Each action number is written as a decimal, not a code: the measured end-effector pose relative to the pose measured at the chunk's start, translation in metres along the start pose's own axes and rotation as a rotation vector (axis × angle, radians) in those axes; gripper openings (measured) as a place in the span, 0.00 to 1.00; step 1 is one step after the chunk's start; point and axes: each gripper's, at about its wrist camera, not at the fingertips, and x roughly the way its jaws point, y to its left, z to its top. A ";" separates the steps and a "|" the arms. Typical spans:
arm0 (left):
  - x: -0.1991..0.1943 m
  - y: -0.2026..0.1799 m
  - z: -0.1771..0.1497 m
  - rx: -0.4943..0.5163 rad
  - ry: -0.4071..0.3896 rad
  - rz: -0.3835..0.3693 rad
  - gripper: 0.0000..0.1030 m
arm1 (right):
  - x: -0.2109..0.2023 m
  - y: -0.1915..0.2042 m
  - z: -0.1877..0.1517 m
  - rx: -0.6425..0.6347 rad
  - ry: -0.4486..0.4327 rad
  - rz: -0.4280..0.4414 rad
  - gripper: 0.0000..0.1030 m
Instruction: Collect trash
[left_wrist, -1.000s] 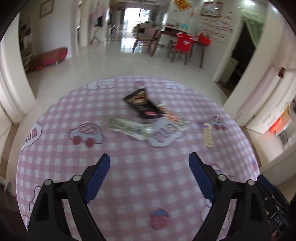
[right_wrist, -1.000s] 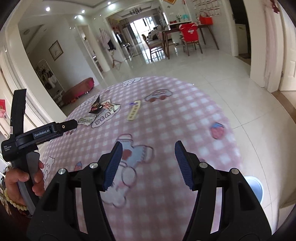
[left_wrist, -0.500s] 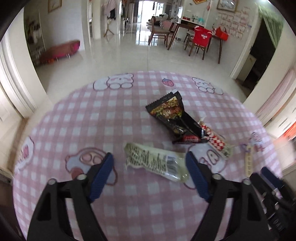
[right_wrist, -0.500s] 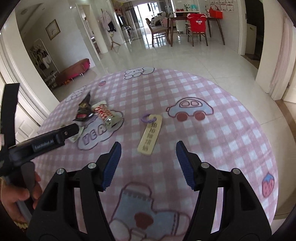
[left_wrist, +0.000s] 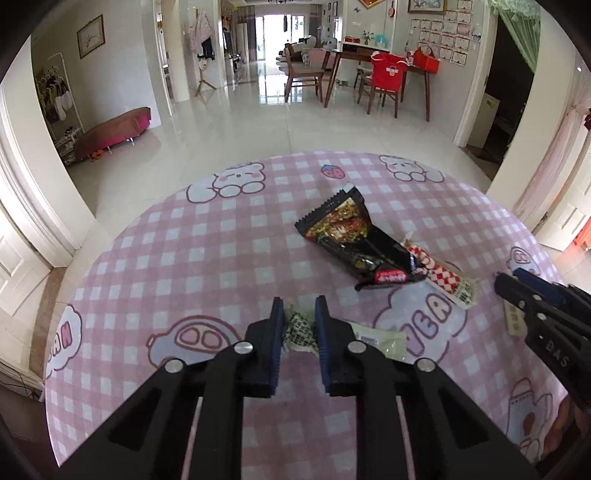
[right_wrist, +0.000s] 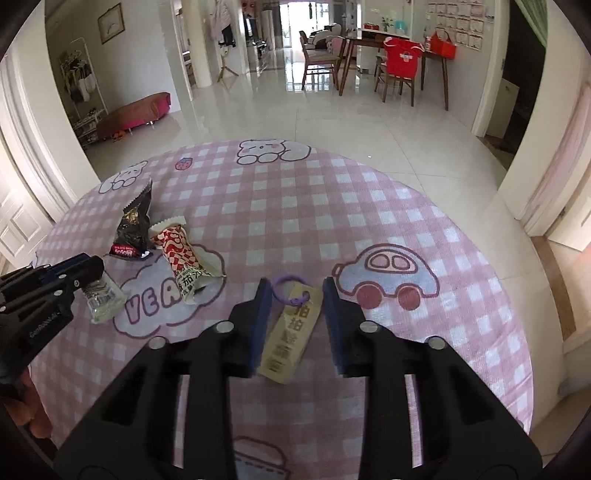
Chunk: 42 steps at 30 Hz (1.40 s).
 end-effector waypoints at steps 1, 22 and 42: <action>-0.003 0.002 -0.002 -0.006 0.001 -0.014 0.15 | -0.001 -0.002 -0.001 -0.002 -0.001 0.009 0.25; -0.111 -0.055 -0.037 0.085 -0.103 -0.190 0.12 | -0.101 -0.053 -0.055 0.141 -0.112 0.124 0.02; -0.073 -0.058 -0.029 0.112 -0.070 -0.134 0.12 | -0.053 -0.013 -0.053 0.034 -0.032 0.105 0.46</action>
